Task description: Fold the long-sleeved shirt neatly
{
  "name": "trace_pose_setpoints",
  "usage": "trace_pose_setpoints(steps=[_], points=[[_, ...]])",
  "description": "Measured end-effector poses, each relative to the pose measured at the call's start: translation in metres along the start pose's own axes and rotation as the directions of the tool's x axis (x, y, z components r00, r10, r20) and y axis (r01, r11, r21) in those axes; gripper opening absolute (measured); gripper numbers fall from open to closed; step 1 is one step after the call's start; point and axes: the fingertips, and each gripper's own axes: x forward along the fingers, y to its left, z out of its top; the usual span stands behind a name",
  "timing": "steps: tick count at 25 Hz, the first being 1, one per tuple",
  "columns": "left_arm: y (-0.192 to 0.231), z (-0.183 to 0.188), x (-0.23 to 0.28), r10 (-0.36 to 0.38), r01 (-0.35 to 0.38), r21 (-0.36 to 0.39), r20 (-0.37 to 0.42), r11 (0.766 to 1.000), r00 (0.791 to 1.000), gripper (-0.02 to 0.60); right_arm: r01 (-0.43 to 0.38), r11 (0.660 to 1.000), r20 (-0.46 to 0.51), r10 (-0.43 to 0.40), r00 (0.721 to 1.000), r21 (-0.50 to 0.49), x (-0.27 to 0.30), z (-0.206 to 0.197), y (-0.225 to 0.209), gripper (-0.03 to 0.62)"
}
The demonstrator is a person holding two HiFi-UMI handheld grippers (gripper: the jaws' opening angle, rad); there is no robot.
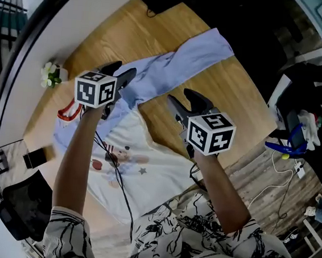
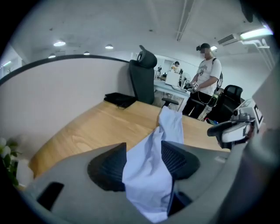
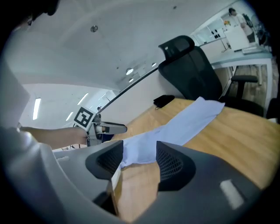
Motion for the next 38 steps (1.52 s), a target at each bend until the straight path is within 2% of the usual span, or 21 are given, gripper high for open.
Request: trace_pose_setpoints(steps=[3, 8, 10, 13, 15, 17, 22, 25, 28, 30, 33, 35, 38], points=[[-0.029, 0.041, 0.013, -0.029, 0.026, 0.038, 0.074, 0.999, 0.997, 0.271, 0.095, 0.995, 0.075, -0.092, 0.993, -0.035, -0.015, 0.027, -0.03, 0.271], [-0.083, 0.096, 0.051, -0.116, 0.104, 0.105, 0.112, 0.989, 0.987, 0.307, 0.207, 0.978, 0.126, -0.201, 0.972, -0.036, -0.039, 0.063, -0.097, 0.288], [-0.098, 0.11, 0.071, -0.136, 0.122, 0.127, 0.107, 0.984, 0.985, 0.311, 0.268, 0.961, 0.111, -0.261, 0.959, -0.061, -0.045, 0.073, -0.131, 0.288], [-0.115, 0.118, 0.099, -0.148, 0.135, 0.135, 0.095, 0.982, 0.984, 0.316, 0.332, 0.924, 0.054, -0.328, 0.943, -0.189, -0.037, 0.086, -0.176, 0.284], [-0.127, 0.118, 0.111, -0.162, 0.149, 0.143, 0.081, 0.978, 0.983, 0.316, 0.322, 0.904, 0.015, -0.332, 0.943, -0.282, -0.023, 0.097, -0.198, 0.25], [-0.135, 0.115, 0.118, -0.177, 0.166, 0.162, 0.062, 0.973, 0.982, 0.316, 0.272, 0.899, -0.045, -0.305, 0.951, -0.344, -0.005, 0.105, -0.212, 0.244], [-0.137, 0.107, 0.128, -0.181, 0.172, 0.223, 0.02, 0.96, 0.983, 0.316, 0.148, 0.894, -0.19, -0.247, 0.95, -0.422, 0.033, 0.107, -0.226, 0.201], [-0.135, 0.104, 0.133, -0.185, 0.178, 0.228, 0.007, 0.957, 0.983, 0.316, 0.145, 0.879, -0.236, -0.276, 0.931, -0.455, 0.046, 0.102, -0.237, 0.179], [-0.134, 0.101, 0.136, -0.187, 0.182, 0.238, 0.0, 0.954, 0.982, 0.314, 0.15, 0.874, -0.26, -0.295, 0.919, -0.462, 0.049, 0.097, -0.244, 0.123], [-0.133, 0.1, 0.138, -0.184, 0.181, 0.254, -0.014, 0.95, 0.983, 0.314, 0.148, 0.868, -0.236, -0.287, 0.928, -0.473, 0.047, 0.101, -0.241, 0.073], [-0.135, 0.102, 0.145, -0.192, 0.196, 0.282, -0.042, 0.939, 0.98, 0.314, 0.138, 0.843, -0.135, -0.24, 0.961, -0.521, 0.031, 0.114, -0.223, 0.04], [-0.135, 0.108, 0.15, -0.209, 0.216, 0.299, -0.055, 0.929, 0.976, 0.313, 0.115, 0.811, -0.053, -0.177, 0.983, -0.573, 0.018, 0.119, -0.202, 0.038], [-0.136, 0.125, 0.158, -0.251, 0.256, 0.3, -0.055, 0.919, 0.966, 0.289, 0.114, 0.746, 0.023, -0.132, 0.991, -0.656, -0.003, 0.112, -0.18, 0.034]])
